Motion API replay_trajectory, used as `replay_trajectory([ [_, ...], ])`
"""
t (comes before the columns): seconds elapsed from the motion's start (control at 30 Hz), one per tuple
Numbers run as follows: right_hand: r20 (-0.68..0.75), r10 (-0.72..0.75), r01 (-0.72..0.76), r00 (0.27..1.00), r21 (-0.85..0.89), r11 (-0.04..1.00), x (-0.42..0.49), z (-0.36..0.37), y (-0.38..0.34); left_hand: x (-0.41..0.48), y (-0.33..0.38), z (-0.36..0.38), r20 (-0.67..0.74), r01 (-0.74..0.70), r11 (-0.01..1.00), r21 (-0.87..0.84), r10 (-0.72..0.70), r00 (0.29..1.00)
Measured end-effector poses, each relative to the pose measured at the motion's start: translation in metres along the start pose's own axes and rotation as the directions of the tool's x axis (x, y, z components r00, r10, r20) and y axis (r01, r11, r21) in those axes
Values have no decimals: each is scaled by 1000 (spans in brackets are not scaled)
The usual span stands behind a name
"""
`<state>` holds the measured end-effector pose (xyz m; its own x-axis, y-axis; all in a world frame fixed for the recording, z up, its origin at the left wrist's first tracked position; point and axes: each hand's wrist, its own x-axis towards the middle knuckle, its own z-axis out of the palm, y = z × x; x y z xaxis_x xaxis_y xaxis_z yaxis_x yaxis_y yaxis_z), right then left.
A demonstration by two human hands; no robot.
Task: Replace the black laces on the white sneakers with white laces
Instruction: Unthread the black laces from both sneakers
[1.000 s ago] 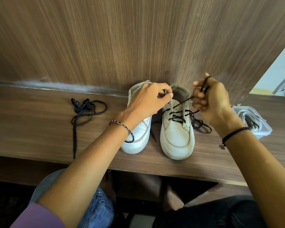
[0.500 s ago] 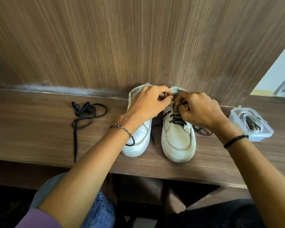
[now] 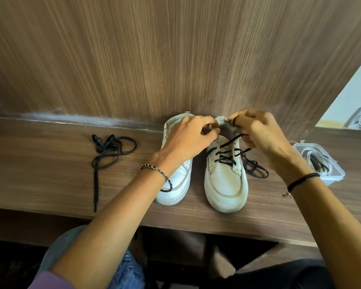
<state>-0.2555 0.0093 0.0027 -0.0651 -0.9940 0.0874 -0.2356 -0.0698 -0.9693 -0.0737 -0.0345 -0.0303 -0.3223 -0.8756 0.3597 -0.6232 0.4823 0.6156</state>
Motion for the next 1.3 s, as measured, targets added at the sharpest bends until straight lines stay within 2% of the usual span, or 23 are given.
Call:
replay_trajectory([
  [0.07,127,-65,104,990,-331,938,-1,-1,0,0,-1,0,3,7,1000,-10,-7,1000],
  [0.13,277,-39,203,960,-593,779,0,-2,2,0,-1,0,3,12,1000,-21,-12,1000],
  [0.23,411,-11,337,911,-732,592,1,-3,3,-1,-1,-1,7,10,1000,-26,-10,1000],
  [0.3,393,-29,340,919,-755,560,-1,-2,4,-1,0,-1,11,14,1000,-25,-14,1000],
  [0.4,223,-102,242,969,-796,555,-4,3,6,-1,0,-1,11,14,1000,-18,-13,1000],
  [0.53,99,-206,183,974,-879,441,-3,13,8,-1,1,-3,18,10,1000,-10,-10,1000],
  [0.6,2,-244,129,970,-853,506,-1,14,11,-2,1,-3,17,11,1000,-8,-11,1000],
  [0.67,-148,-226,50,963,-724,688,6,10,16,-3,1,-3,11,14,1000,-23,-14,1000],
  [0.77,-349,-28,-81,937,-294,952,16,-2,19,-4,1,-3,6,11,999,-35,-10,1000],
  [0.8,-358,53,-110,932,-139,984,18,-5,19,-4,2,-3,6,7,999,-39,-7,1000],
  [0.87,-318,133,-144,939,-13,989,17,-11,18,-5,4,-2,-13,-17,999,-27,17,1000],
  [0.97,-246,116,-121,962,-6,993,14,-14,21,-5,7,2,-59,-99,981,165,111,992],
  [1.07,-212,79,-98,974,-79,992,14,-16,18,-6,12,7,-11,-221,921,320,237,971],
  [1.17,-249,35,-80,968,-176,981,7,-17,10,-10,16,15,153,-276,913,301,239,959],
  [1.3,-270,-59,-38,961,-341,939,-6,-17,2,-9,18,16,234,-193,959,207,142,962],
])
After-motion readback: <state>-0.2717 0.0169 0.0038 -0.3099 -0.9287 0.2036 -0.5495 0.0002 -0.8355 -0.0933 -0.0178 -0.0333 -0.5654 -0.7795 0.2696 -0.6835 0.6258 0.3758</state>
